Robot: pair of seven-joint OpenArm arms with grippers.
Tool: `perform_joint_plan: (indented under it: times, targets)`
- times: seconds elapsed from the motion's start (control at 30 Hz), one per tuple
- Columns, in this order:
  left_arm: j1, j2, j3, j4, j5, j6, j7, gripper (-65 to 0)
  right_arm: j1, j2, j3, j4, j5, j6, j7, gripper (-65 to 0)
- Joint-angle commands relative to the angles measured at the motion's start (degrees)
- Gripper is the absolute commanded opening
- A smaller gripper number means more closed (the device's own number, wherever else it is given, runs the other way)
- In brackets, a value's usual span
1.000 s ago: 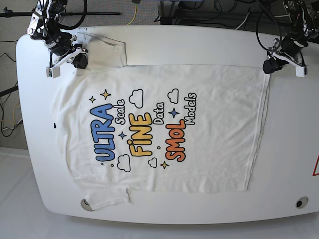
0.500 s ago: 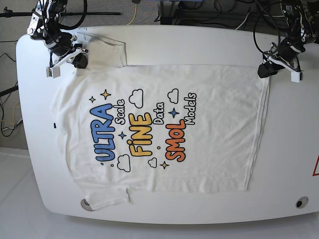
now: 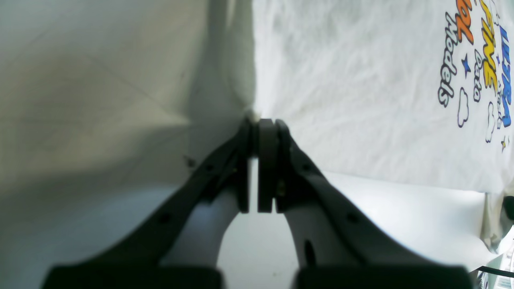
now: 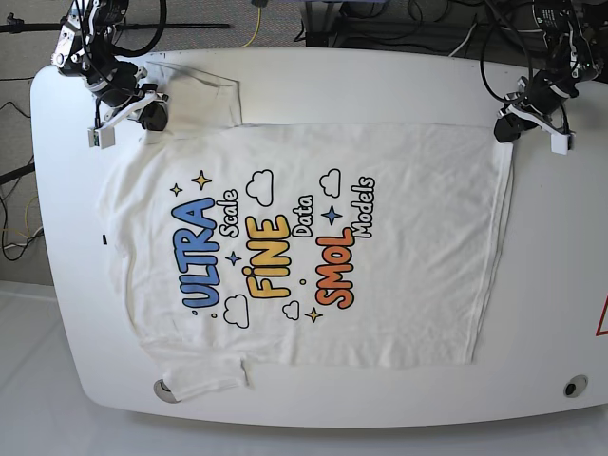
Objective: Fold the T-shirt properly
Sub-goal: 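Lift the gripped shoulder edge with both grippers and pull it taut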
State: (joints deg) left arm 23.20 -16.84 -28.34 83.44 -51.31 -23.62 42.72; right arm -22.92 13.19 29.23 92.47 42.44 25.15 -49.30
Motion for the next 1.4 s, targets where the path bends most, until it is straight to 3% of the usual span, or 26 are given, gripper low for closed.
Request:
perform_joint_plan:
  times: [0.0,0.8,1.37]
  targets:
    - [-0.13,-0.74,-0.31,0.30,0.07,-0.10,0.89,-65.0,-0.23,0.70,0.38,0.73,-0.13,0.04,-0.55,-65.0]
    - [0.62,-1.87,-0.34,0.25,-0.41,-0.60,2.59,-65.0,-0.54,0.66,0.77,1.06,0.00,-0.28,-0.87,-65.0]
    - [4.93,-1.70,-4.08,5.16,-0.84,-0.97,2.47,-65.0,-2.36,1.43,0.98,3.25,0.20,-0.26,-0.61,-65.0]
